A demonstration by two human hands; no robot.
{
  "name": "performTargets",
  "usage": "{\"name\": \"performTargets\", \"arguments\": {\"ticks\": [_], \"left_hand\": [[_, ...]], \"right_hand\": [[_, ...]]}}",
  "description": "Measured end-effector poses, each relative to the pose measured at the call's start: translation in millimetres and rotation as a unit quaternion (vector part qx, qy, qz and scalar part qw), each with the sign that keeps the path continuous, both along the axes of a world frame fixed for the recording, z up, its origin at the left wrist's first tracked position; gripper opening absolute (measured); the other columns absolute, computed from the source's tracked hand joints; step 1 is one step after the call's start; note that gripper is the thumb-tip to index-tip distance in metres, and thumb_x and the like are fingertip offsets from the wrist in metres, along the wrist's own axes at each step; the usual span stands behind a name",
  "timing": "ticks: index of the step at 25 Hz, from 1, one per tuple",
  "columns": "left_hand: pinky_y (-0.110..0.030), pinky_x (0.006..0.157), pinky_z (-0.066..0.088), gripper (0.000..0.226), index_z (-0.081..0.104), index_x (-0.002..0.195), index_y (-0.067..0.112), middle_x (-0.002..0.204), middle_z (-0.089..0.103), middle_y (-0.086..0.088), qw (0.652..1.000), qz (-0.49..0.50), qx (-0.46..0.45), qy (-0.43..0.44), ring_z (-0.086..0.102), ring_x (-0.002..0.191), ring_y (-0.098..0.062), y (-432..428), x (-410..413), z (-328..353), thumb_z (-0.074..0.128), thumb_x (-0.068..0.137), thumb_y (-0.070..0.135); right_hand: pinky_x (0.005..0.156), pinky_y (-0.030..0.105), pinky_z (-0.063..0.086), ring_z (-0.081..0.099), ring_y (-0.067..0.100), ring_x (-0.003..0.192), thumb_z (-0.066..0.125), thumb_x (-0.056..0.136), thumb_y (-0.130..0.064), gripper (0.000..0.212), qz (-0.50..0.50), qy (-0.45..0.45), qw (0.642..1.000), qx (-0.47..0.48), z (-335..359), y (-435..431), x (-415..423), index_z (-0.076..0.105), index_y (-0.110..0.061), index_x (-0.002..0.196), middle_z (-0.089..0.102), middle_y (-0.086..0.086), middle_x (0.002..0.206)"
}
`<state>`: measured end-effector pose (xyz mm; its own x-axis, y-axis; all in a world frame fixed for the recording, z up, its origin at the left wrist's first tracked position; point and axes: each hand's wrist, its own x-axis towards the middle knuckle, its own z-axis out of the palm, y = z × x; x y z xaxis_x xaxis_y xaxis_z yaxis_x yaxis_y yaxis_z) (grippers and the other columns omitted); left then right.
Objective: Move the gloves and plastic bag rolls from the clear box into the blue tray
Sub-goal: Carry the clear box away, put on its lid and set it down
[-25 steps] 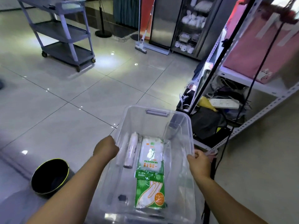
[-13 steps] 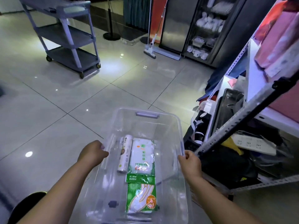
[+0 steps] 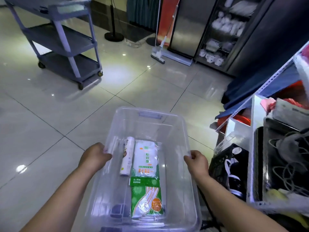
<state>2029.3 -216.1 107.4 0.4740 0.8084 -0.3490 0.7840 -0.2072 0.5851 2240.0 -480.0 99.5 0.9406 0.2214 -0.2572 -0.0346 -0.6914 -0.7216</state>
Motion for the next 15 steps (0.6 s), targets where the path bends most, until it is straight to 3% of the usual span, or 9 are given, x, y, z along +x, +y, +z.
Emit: {"name": "performTargets", "arguments": {"ticks": [4, 9, 15], "left_hand": [[-0.026, 0.056, 0.035, 0.015, 0.057, 0.082, 0.011, 0.078, 0.057, 0.002, 1.000, -0.026, 0.009, -0.002, 0.055, 0.071, -0.025, 106, 54, 6, 0.067, 0.072, 0.015], [-0.027, 0.061, 0.036, 0.016, 0.054, 0.081, 0.016, 0.083, 0.059, -0.002, 0.998, -0.055, 0.025, -0.026, 0.055, 0.074, -0.026, 181, 142, 15, 0.066, 0.073, 0.010], [-0.028, 0.065, 0.037, 0.015, 0.056, 0.084, 0.014, 0.083, 0.061, -0.006, 0.992, -0.117, 0.035, -0.020, 0.056, 0.075, -0.027, 208, 289, 5, 0.066, 0.074, 0.011]], "right_hand": [[0.051, 0.026, 0.035, 0.047, 0.024, 0.060, 0.059, 0.076, -0.009, 0.018, -0.048, 0.020, 0.999, 0.006, 8, 94, 38, 0.062, 0.003, 0.089, 0.062, 0.024, 0.076], [0.059, 0.028, 0.037, 0.051, 0.028, 0.063, 0.061, 0.077, -0.010, 0.024, -0.098, 0.037, 0.994, 0.018, 9, 150, 91, 0.060, 0.005, 0.095, 0.064, 0.028, 0.085], [0.055, 0.024, 0.040, 0.053, 0.020, 0.061, 0.060, 0.078, -0.013, 0.014, -0.161, 0.045, 0.986, 0.018, -5, 166, 206, 0.065, -0.009, 0.091, 0.059, 0.000, 0.066]]}}
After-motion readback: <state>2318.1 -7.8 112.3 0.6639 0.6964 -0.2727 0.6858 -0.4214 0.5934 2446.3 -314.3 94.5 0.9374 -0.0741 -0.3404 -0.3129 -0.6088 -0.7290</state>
